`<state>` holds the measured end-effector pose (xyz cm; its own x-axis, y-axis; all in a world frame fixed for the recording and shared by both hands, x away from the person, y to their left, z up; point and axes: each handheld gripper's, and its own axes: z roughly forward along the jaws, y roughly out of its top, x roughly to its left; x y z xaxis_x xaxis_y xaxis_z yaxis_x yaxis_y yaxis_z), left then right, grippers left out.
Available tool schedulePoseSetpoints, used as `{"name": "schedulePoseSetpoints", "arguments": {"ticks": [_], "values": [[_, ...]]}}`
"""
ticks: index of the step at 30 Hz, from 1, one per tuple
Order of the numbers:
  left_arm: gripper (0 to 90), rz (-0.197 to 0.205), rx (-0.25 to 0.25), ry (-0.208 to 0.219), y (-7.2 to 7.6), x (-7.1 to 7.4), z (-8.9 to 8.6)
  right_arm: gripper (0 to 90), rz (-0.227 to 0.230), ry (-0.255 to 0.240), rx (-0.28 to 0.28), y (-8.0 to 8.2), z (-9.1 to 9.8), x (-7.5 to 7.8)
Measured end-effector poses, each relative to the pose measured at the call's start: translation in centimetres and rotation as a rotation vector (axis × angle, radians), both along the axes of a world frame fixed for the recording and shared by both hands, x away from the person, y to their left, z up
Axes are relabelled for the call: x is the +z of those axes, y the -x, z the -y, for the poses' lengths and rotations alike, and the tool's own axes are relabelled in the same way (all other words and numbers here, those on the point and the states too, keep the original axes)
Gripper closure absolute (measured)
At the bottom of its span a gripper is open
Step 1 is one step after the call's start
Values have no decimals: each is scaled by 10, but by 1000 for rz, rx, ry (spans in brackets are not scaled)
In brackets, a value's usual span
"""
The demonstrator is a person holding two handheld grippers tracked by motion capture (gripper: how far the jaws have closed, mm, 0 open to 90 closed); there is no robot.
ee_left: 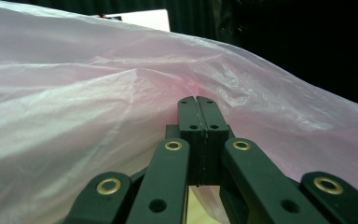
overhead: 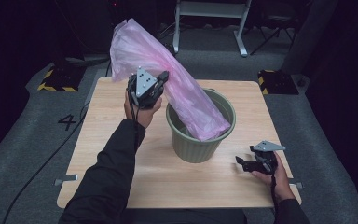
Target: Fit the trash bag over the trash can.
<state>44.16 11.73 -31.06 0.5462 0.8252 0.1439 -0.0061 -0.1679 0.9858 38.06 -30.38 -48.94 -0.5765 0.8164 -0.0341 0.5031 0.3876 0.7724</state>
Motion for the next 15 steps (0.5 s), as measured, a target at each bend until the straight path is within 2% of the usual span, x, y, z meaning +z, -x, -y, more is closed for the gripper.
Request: {"name": "schedulePoseSetpoints", "arguments": {"ticks": [3, 5, 15], "values": [[899, -18, -27, -9, 6, -9, -4, 201, 30, -45, -7, 3, 4, 13], [899, -16, -41, -24, 9, -13, -6, 202, 49, -75, -13, 5, 6, 22], [899, -29, -143, -75, 26, -23, -7, 208, 156, -125, 8, 18, 7, 66]]}}
